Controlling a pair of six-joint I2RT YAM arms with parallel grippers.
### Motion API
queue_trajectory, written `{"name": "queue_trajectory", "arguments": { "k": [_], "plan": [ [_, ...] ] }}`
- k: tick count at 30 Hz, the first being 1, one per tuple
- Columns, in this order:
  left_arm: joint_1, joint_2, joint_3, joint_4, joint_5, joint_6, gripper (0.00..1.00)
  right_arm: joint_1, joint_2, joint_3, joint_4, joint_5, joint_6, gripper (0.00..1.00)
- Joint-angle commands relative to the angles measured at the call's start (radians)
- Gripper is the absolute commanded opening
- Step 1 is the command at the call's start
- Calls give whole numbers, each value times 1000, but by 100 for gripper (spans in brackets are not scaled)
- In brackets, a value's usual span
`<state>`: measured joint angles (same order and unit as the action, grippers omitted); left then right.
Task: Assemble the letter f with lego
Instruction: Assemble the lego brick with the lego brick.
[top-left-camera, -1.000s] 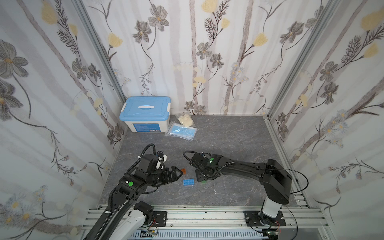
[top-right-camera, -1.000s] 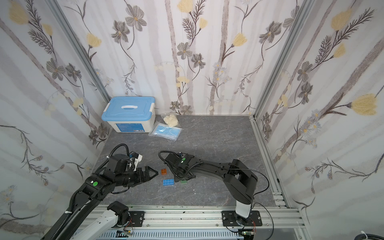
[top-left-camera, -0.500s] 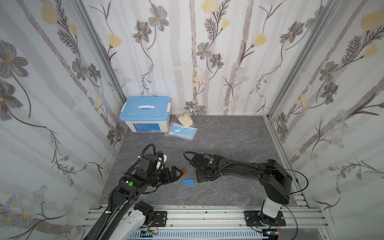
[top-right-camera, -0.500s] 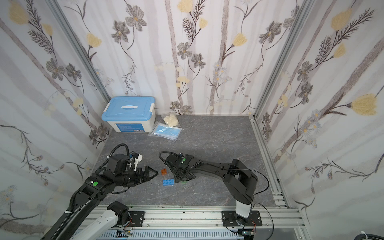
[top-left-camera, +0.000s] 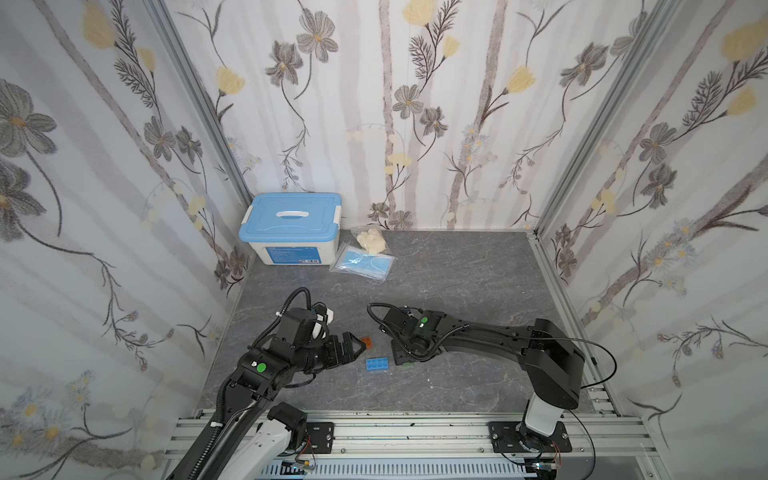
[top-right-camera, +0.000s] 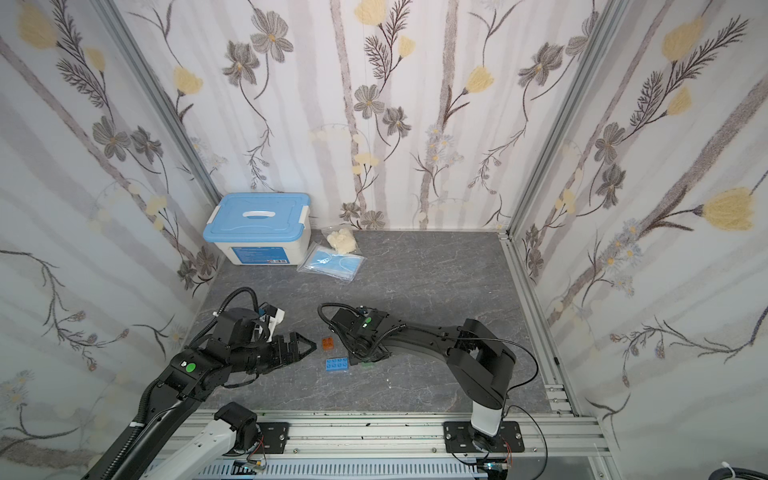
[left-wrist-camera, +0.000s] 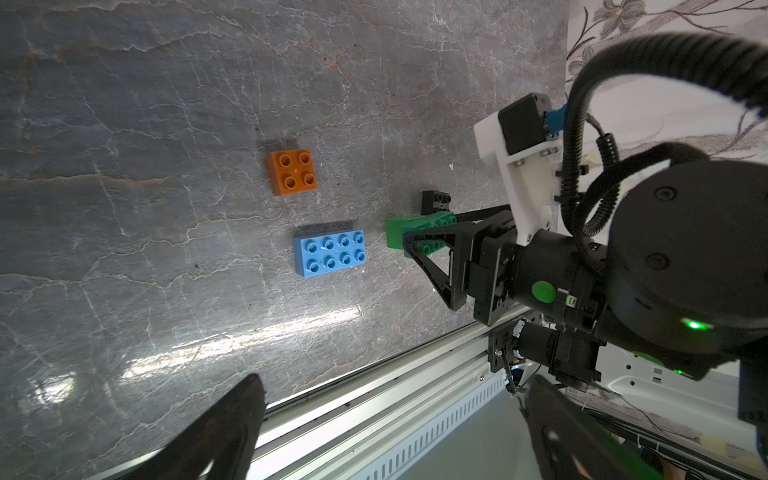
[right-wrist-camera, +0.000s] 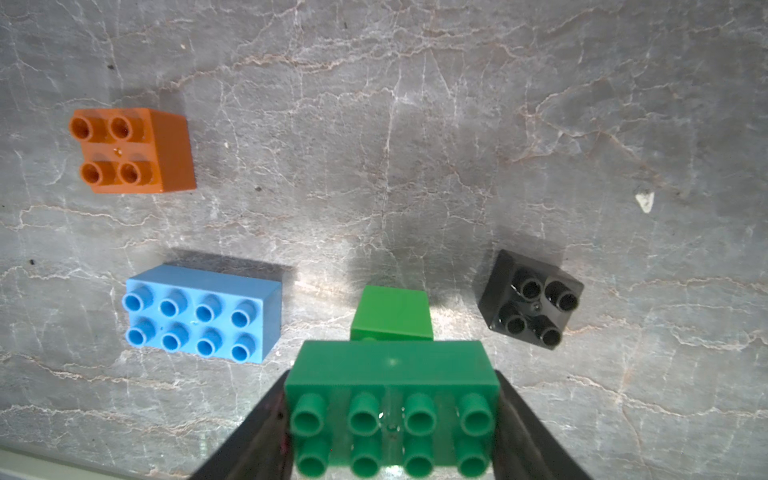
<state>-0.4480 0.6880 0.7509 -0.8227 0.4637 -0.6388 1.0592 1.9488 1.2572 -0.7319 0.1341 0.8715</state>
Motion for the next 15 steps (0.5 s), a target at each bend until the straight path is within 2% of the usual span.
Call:
{"name": "queue_trajectory", "arguments": {
  "k": [1, 15],
  "plan": [
    [1, 1, 2, 11, -6, 4, 100, 1, 24, -8, -3, -27, 31, 59],
    [2, -5, 3, 11, -7, 3, 100, 8, 39, -31, 7, -22, 53, 58]
  ]
}}
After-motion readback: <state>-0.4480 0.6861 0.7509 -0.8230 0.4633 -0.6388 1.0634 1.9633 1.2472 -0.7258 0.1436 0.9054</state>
